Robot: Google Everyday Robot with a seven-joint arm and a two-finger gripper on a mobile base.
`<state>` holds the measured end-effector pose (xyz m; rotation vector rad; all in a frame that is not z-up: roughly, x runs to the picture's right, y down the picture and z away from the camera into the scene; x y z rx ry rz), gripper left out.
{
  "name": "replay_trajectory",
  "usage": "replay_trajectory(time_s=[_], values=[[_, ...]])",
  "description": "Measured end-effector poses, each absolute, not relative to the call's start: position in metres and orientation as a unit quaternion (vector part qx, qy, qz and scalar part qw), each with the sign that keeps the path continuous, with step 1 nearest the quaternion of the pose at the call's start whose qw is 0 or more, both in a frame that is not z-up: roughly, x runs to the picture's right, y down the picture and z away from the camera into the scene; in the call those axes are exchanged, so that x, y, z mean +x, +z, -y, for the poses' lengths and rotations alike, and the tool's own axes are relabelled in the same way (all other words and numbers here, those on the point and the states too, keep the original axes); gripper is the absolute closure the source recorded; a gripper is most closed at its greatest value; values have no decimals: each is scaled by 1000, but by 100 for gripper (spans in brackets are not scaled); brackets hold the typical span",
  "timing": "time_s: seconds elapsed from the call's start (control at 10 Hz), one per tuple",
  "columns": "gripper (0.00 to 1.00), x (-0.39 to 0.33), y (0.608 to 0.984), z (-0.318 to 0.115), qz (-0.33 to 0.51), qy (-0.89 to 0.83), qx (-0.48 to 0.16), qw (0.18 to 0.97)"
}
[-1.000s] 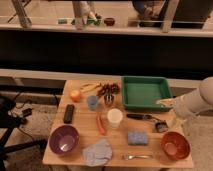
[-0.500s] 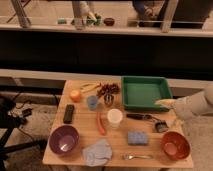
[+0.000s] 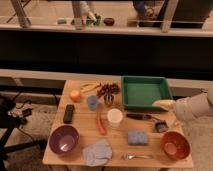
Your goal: Place eraser in table surface
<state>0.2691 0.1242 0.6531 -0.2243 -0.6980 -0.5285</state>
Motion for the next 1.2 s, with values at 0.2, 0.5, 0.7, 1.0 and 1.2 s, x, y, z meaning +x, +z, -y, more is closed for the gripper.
replay_trajectory(time_s=[0.2, 0.5, 0.7, 1.0, 1.2], values=[[20, 265, 649, -127, 349, -285, -95, 888], [20, 261, 648, -128, 350, -308, -83, 881], [20, 261, 648, -128, 350, -308, -83, 881], [20, 261, 648, -128, 350, -308, -83, 881], [20, 261, 648, -128, 350, -308, -83, 881]])
